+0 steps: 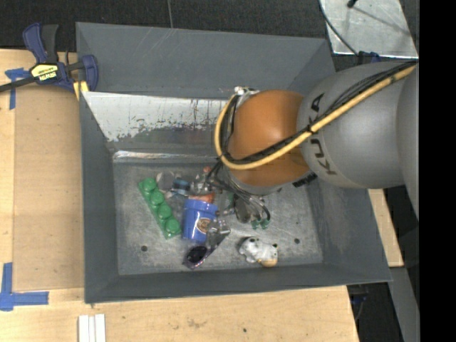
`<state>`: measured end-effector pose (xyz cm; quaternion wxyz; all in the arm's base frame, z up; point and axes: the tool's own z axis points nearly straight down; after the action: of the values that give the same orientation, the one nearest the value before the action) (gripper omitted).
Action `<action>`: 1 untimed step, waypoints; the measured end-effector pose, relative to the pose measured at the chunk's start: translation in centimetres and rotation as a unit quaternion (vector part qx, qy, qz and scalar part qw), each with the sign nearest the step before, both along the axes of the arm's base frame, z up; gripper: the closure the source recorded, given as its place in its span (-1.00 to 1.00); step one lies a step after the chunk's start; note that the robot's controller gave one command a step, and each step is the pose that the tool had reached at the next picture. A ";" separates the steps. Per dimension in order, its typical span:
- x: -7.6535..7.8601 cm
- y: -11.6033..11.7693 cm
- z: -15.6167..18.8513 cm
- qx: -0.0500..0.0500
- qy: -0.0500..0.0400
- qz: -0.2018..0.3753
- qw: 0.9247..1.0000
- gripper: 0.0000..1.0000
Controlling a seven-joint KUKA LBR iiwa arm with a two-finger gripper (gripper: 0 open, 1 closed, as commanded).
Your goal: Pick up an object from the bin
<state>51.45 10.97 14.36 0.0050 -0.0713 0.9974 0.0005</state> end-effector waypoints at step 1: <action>1.6 0.2 -1.1 -0.002 0.005 0.151 0.989 -1.00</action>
Offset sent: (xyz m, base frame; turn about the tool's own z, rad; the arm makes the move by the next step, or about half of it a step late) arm 0.0155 0.0086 -0.0319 -0.3378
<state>53.06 11.21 13.30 -0.0003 -0.2211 0.9753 0.0001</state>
